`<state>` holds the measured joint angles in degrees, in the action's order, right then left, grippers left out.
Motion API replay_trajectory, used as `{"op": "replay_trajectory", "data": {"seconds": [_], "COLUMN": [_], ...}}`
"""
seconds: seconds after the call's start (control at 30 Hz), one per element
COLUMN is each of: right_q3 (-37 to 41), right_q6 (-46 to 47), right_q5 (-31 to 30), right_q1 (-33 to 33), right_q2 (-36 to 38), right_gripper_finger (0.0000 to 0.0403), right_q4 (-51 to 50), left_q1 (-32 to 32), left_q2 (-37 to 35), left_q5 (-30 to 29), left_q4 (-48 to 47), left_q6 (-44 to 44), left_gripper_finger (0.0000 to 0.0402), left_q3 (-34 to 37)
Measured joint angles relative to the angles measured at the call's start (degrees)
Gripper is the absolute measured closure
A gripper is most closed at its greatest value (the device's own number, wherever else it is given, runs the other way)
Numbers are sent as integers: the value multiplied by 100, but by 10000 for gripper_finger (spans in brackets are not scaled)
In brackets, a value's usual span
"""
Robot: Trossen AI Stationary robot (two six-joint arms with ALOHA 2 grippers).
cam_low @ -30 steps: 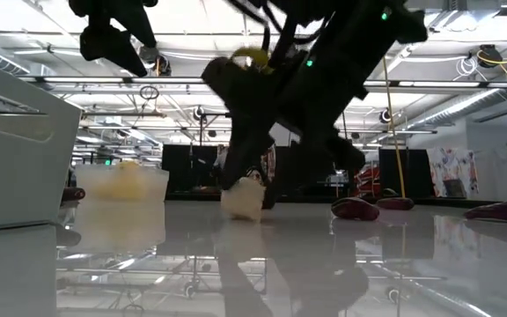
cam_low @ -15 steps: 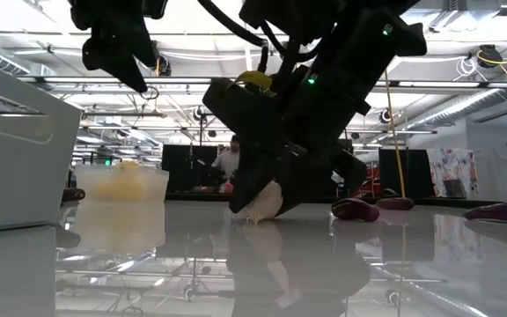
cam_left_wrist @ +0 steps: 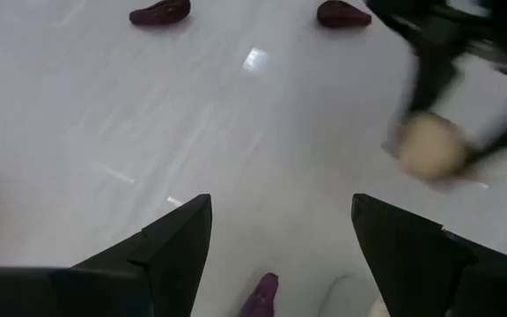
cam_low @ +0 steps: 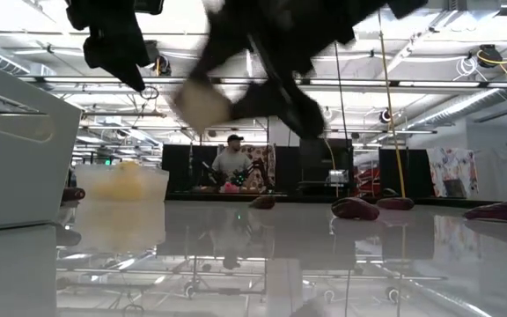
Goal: Sort produce into baskets
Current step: Put the white garlic into the gray bin
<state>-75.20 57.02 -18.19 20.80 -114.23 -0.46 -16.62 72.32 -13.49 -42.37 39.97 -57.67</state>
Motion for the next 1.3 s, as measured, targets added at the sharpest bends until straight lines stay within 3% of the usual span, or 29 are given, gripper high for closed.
{"op": "replay_trajectory", "data": {"seconds": [0.17, 0.23, 0.5, 1.0, 1.13, 1.3], "right_q3": [-17, -18, -918, -4831, -5394, -5473], "right_q6": [-875, -1090, -1332, -2213, -2372, -2334], "right_q5": [75, 66, 54, 55, 14, 23], "right_q1": [155, 156, 161, 95, 62, 9], "right_q2": [-76, -137, -650, -2659, -2811, -2711], "right_gripper_finger": [243, 243, 238, 214, 193, 160], "right_q4": [2322, 2815, 2872, -603, -1688, -2440], "left_q1": [-2, -2, -22, -282, -387, -471], "left_q2": [-22, -32, -29, -29, -29, -29], "left_q5": [22, 19, -5, 8, 22, 17], "left_q4": [-232, -315, -683, -1280, -1548, -1583], "left_q6": [-380, -510, -1035, -1333, -1220, -1174], "left_gripper_finger": [123, 123, 123, 123, 123, 123], "left_q3": [0, -1, 0, 0, 0, 0]}}
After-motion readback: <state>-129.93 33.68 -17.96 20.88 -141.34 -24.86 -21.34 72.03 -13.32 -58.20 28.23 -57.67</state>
